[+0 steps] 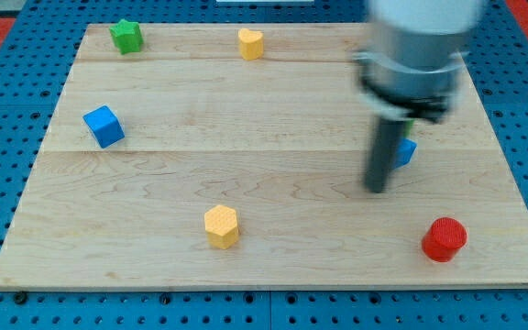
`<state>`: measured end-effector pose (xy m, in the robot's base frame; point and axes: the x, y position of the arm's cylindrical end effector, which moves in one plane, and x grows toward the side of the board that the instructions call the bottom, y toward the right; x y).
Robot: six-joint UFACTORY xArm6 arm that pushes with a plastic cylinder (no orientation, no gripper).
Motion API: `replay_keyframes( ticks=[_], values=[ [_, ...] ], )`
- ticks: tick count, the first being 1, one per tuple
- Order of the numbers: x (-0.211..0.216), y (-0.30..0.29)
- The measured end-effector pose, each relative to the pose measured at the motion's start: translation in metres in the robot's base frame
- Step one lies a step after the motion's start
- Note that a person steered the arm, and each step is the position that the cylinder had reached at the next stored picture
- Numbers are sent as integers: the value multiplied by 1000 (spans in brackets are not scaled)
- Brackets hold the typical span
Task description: Slide the triangle towards the bottom left
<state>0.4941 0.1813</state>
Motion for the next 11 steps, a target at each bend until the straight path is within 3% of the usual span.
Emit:
replay_keyframes(
  ticks=[1, 3, 5, 6, 7, 11],
  values=[
    [-5, 72],
    [-7, 74],
    [-76, 69],
    [-79, 55],
    [-18, 120],
    [-28, 103]
  ],
)
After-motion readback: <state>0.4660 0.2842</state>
